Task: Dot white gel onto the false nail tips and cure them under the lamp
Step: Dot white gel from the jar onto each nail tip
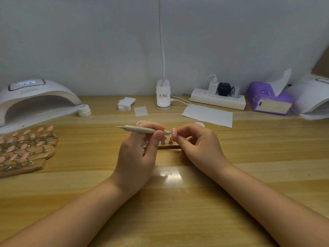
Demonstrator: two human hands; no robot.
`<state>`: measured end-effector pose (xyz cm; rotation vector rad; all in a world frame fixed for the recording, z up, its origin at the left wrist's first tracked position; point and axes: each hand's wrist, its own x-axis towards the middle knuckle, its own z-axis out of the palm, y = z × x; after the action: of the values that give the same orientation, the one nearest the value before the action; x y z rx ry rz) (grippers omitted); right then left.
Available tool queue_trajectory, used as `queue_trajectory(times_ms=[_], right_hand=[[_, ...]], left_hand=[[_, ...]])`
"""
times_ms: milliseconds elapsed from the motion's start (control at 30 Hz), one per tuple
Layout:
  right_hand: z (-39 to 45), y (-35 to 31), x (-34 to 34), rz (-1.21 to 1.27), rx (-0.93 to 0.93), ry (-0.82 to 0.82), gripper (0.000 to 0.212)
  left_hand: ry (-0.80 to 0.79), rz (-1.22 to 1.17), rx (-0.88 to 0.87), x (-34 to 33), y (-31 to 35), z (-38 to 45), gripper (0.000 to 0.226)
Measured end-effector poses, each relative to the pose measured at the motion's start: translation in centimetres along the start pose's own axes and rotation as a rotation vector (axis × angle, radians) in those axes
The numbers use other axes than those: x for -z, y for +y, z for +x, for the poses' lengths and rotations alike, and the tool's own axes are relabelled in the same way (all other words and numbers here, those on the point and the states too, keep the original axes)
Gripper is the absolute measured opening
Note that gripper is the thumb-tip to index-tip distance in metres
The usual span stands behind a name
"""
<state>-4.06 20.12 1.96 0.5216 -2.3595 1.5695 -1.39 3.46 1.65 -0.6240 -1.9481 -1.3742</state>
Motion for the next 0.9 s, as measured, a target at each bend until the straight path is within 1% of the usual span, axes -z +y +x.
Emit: queue_trajectory(times_ms=[733,900], right_hand=[[0.06,0.28,-0.01,-0.007,0.021,-0.006,0.008],[0.04,0.17,-0.02,-0.006,0.016,0.004,0.005]], left_hand=[[-0.028,0.019,-0.036,0.06,0.09,0.02,0.010],[0.023,0.000,-0.036,0.15,0.35,0.03,0.011]])
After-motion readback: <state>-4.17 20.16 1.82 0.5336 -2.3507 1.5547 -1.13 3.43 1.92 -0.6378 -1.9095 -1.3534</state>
